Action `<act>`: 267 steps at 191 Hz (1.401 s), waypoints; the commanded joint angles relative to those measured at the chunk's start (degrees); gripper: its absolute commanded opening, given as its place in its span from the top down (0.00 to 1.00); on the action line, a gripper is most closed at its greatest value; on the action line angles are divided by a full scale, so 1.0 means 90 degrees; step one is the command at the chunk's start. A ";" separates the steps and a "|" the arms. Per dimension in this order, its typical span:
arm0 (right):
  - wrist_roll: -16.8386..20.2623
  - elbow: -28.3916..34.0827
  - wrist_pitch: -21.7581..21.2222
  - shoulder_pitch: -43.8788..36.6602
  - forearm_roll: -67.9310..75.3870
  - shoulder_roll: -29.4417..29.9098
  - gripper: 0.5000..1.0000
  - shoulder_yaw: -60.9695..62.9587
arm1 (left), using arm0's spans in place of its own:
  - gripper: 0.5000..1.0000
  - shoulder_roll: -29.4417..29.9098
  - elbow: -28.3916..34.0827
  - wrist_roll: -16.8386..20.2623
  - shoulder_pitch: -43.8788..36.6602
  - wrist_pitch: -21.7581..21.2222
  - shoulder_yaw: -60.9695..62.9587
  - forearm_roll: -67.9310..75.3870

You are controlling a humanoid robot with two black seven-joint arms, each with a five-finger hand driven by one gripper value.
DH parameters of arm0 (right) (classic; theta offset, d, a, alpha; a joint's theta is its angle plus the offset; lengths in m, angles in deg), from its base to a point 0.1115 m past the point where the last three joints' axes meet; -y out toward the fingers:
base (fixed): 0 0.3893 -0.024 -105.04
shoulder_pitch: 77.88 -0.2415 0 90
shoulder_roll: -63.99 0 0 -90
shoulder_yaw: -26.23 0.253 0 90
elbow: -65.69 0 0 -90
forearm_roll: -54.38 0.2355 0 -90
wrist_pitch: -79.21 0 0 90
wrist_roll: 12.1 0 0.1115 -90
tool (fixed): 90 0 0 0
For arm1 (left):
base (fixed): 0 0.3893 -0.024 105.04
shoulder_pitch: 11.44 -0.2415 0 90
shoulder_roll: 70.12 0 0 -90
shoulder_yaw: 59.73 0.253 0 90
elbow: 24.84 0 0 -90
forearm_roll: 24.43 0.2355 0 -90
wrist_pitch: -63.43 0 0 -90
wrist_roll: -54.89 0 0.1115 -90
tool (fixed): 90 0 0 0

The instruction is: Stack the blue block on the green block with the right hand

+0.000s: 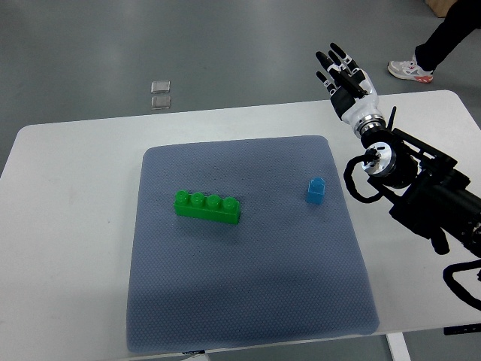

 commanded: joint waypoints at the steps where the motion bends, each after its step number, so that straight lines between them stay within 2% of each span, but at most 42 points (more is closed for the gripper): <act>1: -0.0007 0.0000 -0.0002 0.0000 0.0000 0.0011 0.17 0.0009 | 0.00 0.0000 0.0000 0.0000 0.0004 0.0001 0.0001 0.0000; 92: 0.0002 0.0117 -0.0041 -0.0225 -0.0468 -0.0067 0.17 -0.0079 | 0.00 0.0000 0.0000 0.0000 -0.0006 0.0001 0.0001 0.0000; 152: 0.0090 0.1055 -0.0090 -0.0645 -0.2197 -0.1248 0.17 -0.0606 | 0.00 0.0000 0.0000 0.0000 0.0004 0.0001 0.0001 0.0000; 199: 0.0090 0.1611 -0.0276 -0.1211 -0.3085 -0.2088 0.17 -0.1797 | 0.00 0.0000 0.0000 0.0000 -0.0006 0.0001 0.0001 0.0000; 230: 0.0090 0.1719 -0.0627 -0.1484 -0.3623 -0.2342 0.17 -0.2335 | 0.00 0.0000 0.0000 0.0000 0.0004 0.0001 0.0001 0.0000; 267: 0.0090 0.1953 -0.1047 -0.1875 -0.5615 -0.2440 0.17 -0.2618 | 0.00 0.0000 0.0000 0.0000 0.0004 0.0001 0.0001 0.0000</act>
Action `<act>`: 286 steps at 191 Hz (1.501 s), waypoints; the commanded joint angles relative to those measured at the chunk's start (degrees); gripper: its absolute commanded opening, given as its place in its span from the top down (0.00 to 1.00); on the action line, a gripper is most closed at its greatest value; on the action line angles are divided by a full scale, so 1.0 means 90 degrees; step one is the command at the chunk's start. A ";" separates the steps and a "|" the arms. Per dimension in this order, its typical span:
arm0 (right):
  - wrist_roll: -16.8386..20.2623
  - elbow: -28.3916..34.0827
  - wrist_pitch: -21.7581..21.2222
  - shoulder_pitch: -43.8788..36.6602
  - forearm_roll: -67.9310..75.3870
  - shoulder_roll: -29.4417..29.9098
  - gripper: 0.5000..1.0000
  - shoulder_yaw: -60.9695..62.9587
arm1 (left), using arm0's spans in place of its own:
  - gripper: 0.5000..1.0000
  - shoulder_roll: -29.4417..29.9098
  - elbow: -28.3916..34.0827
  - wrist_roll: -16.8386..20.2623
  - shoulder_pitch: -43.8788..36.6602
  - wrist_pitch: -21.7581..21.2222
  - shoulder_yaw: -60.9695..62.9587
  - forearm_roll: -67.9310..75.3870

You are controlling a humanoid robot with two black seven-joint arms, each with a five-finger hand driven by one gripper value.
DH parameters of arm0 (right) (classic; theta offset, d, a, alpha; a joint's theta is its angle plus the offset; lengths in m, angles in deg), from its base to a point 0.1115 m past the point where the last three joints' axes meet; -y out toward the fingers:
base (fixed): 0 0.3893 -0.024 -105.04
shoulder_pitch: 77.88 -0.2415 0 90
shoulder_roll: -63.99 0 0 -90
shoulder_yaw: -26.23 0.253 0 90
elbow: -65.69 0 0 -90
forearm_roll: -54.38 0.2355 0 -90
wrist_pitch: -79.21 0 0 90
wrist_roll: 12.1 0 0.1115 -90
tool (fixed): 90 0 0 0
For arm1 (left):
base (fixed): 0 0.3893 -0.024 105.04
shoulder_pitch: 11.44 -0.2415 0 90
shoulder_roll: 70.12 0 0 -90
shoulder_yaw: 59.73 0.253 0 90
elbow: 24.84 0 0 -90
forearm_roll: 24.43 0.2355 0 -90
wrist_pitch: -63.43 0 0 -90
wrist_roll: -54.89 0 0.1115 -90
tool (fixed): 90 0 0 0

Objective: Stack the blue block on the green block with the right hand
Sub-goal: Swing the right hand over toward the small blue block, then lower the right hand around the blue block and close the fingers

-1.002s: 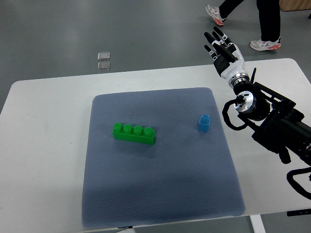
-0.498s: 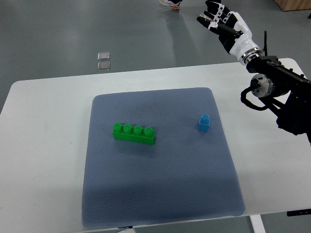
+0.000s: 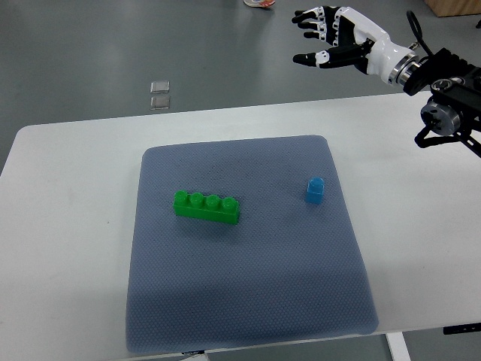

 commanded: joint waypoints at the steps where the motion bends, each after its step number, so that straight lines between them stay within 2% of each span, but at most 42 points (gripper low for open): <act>1: 0.0000 0.0161 -0.0227 -0.0203 -0.1204 -0.0051 0.17 -0.0108 | 0.00 0.0000 0.0000 0.0000 -0.0002 0.0000 0.0004 0.0000; 41: 0.0010 0.0307 -0.0686 -0.0291 -0.3567 -0.0051 0.17 -0.0108 | 0.00 0.0000 0.0000 0.0000 -0.0002 0.0000 0.0004 0.0000; 81: 0.0010 0.0532 -0.1145 -0.0477 -0.5062 -0.0070 0.17 -0.0147 | 0.00 0.0000 0.0000 0.0000 -0.0002 0.0000 0.0004 0.0000; 140: 0.0000 0.0561 -0.1077 -0.0477 -0.6370 -0.0138 0.17 -0.0537 | 0.00 0.0000 0.0000 0.0000 -0.0002 0.0000 0.0004 0.0000; 223: -0.0010 0.0786 -0.0989 -0.0389 -0.6967 -0.0295 0.17 -0.0889 | 0.00 0.0000 0.0000 0.0000 -0.0002 0.0000 0.0004 0.0000; 286: 0.0000 0.0786 -0.0452 -0.0047 -0.7250 -0.0187 0.17 -0.1113 | 0.00 0.0000 0.0000 0.0000 -0.0002 0.0000 0.0004 0.0000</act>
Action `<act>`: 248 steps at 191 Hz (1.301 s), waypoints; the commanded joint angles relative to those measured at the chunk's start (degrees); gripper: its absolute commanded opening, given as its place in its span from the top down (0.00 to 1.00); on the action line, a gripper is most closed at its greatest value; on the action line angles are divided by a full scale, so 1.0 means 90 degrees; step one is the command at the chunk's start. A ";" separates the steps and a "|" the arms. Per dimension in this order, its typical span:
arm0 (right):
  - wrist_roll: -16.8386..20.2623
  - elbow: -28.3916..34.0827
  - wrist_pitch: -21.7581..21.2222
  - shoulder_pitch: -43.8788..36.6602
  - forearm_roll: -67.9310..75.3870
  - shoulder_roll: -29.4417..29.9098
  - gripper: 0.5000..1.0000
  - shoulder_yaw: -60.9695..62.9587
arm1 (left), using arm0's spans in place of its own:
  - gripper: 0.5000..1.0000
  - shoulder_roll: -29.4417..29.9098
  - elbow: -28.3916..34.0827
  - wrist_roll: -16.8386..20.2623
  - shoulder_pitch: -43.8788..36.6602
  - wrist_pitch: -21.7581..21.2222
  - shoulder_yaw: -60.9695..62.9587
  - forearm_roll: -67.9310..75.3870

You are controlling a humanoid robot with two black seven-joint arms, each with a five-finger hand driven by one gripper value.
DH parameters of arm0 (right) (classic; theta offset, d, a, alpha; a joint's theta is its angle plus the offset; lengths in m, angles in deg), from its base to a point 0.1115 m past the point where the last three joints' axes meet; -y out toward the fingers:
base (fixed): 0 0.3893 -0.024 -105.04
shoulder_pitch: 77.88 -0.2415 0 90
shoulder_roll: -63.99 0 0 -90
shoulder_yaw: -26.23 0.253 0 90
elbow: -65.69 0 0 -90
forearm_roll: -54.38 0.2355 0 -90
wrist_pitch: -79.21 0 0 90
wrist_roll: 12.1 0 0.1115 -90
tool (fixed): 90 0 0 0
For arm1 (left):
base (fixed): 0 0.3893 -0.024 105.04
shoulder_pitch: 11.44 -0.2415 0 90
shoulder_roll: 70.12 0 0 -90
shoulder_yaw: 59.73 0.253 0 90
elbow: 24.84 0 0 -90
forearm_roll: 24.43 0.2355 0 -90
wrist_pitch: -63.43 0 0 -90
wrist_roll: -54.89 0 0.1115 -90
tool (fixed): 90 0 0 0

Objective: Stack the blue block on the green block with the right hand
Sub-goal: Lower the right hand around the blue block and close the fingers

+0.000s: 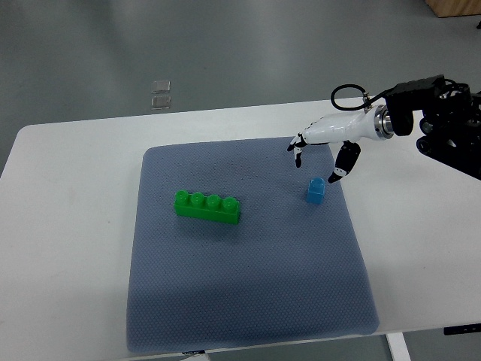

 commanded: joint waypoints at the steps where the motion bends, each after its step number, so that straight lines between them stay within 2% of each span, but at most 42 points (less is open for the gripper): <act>1: 0.0010 0.0000 0.0210 0.0126 -0.0156 0.0041 0.17 -0.0043 | 0.00 0.0000 0.0000 0.0000 0.0000 0.0000 0.0002 0.0000; 133: 0.0010 -0.0108 0.0825 0.0498 -0.0586 0.0119 0.17 -0.0082 | 0.00 0.0000 0.0000 0.0000 0.0000 0.0000 0.0002 0.0000; 248: 0.0010 -0.0284 0.1158 0.0703 -0.0596 0.0246 0.17 -0.0101 | 0.00 0.0000 0.0000 0.0000 0.0000 0.0000 0.0002 0.0000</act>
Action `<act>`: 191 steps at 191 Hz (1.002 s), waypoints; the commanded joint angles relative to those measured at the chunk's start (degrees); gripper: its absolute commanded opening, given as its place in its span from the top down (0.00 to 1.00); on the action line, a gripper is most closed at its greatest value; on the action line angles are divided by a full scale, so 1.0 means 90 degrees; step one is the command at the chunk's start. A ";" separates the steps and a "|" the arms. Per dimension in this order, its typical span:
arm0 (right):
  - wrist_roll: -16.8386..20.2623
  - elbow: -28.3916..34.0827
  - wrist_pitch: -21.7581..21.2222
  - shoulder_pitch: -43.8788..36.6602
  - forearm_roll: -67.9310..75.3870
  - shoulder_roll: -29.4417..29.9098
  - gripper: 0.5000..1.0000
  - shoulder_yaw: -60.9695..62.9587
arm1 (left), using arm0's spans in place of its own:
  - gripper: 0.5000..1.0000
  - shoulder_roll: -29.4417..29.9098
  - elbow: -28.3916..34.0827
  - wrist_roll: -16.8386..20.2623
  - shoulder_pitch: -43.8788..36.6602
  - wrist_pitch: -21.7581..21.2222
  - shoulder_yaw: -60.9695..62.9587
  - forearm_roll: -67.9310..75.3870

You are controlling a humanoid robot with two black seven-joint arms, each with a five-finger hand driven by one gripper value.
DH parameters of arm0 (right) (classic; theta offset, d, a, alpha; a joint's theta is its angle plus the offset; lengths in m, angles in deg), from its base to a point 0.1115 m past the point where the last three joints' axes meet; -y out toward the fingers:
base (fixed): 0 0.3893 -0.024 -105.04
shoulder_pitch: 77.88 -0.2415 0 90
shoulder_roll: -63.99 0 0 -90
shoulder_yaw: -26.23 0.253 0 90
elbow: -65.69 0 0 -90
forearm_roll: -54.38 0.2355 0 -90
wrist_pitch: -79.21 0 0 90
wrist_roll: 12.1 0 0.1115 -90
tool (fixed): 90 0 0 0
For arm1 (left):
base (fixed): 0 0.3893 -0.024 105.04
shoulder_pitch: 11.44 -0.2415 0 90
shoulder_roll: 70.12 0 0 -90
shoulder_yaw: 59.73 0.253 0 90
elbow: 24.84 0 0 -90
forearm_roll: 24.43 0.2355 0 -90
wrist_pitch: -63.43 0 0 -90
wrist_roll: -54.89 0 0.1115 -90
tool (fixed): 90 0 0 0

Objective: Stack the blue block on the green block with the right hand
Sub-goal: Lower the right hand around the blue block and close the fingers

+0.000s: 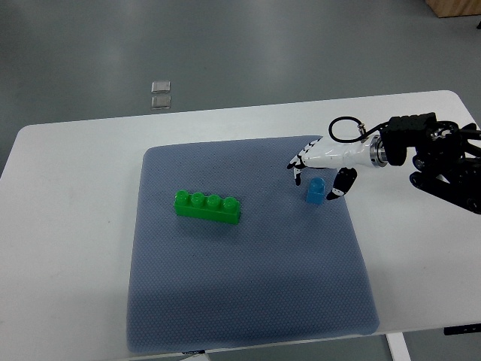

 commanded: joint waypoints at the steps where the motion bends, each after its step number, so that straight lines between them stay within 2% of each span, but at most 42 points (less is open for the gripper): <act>1: -0.0001 -0.0010 0.0048 0.0034 0.0001 0.0001 0.17 -0.0006 | 0.00 0.0000 0.0000 0.0000 0.0000 0.0000 0.0002 0.0000; 41: -0.0010 -0.0010 0.0058 0.0043 -0.0008 0.0001 0.17 -0.0006 | 0.00 0.0000 0.0000 0.0000 0.0000 0.0000 0.0002 0.0000; 80: -0.0010 -0.0010 0.0331 0.0053 -0.0165 0.0001 0.17 -0.0162 | 0.00 0.0000 0.0000 0.0000 0.0000 0.0000 0.0001 0.0000; 144: -0.0030 -0.0010 0.0341 0.0014 -0.0165 0.0001 0.17 -0.0162 | 0.00 0.0000 0.0000 0.0000 0.0000 0.0000 0.0002 0.0000; 169: -0.0049 0.0000 0.0341 0.0014 -0.0165 0.0001 0.20 -0.0162 | 0.00 0.0000 0.0000 0.0000 0.0000 0.0000 -0.0008 0.0000; 191: -0.0059 0.0000 0.0341 0.0014 -0.0165 0.0001 0.27 -0.0162 | 0.00 0.0000 0.0000 0.0000 0.0000 0.0000 0.0002 0.0000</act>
